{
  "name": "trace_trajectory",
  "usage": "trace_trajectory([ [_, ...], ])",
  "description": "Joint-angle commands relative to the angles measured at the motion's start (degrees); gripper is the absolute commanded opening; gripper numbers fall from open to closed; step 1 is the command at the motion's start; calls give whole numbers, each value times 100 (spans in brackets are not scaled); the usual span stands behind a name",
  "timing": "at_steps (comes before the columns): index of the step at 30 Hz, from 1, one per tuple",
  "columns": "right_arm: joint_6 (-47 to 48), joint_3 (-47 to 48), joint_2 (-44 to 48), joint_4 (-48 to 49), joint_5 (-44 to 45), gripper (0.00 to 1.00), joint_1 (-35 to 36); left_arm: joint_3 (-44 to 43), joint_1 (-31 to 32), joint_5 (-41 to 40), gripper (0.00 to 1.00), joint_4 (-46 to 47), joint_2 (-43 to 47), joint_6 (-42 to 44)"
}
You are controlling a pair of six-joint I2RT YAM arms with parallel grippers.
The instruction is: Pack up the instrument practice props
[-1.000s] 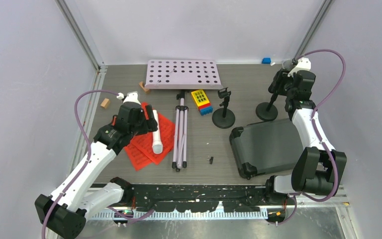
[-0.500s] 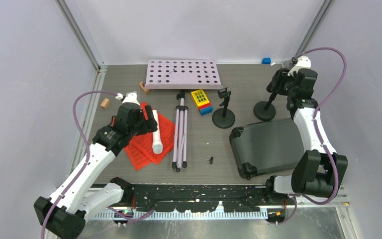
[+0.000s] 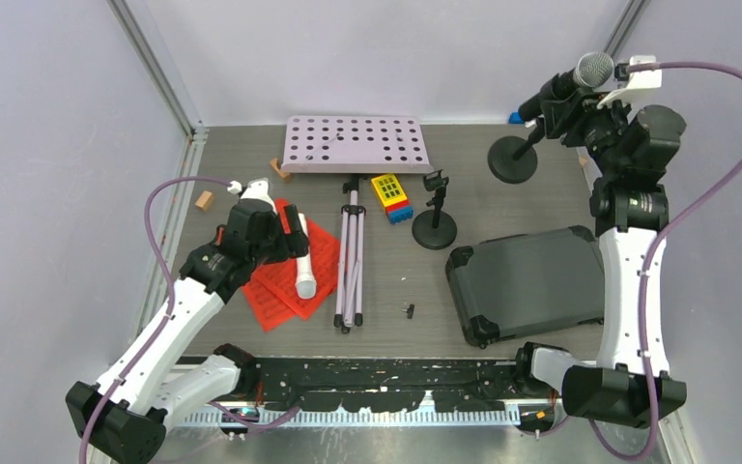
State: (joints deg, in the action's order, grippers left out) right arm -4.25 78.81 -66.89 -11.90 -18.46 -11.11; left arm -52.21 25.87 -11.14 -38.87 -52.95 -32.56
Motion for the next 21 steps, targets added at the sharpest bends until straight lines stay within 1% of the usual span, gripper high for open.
trace_trajectory([
  [1, -999, 471, 552, 751, -1713, 6, -6, -255, -20, 371, 79, 84, -33, 32],
  [2, -1126, 452, 666, 803, -1902, 6, -5, -269, -20, 406, 79, 84, -43, 40],
  [5, -1565, 333, 892, 920, -2831, 6, -5, -294, -20, 458, 79, 114, -53, 47],
  [7, -1639, 307, 1056, 849, -3360, 6, -5, -299, -20, 482, 79, 129, -59, 52],
  [12, -1722, 282, 1520, 774, -3870, 6, 44, -281, -20, 611, 79, 173, -123, -13],
  [14, -2039, 365, 1556, 834, -4042, 6, 58, -268, -20, 674, 79, 186, -137, -36],
  [15, -2165, 379, 1552, 1015, -4142, 5, 81, -264, -20, 686, 79, 195, -138, -46],
  [16, -2510, 358, 1551, 1186, -4193, 5, 95, -256, -20, 691, 79, 193, -135, -55],
  [19, -3230, 63, 1551, 2189, -4340, 3, 227, -254, -20, 685, 79, 196, -108, -63],
  [21, -3450, -118, 1537, 2380, -4346, 3, 354, -278, -20, 693, 79, 196, -101, -63],
])
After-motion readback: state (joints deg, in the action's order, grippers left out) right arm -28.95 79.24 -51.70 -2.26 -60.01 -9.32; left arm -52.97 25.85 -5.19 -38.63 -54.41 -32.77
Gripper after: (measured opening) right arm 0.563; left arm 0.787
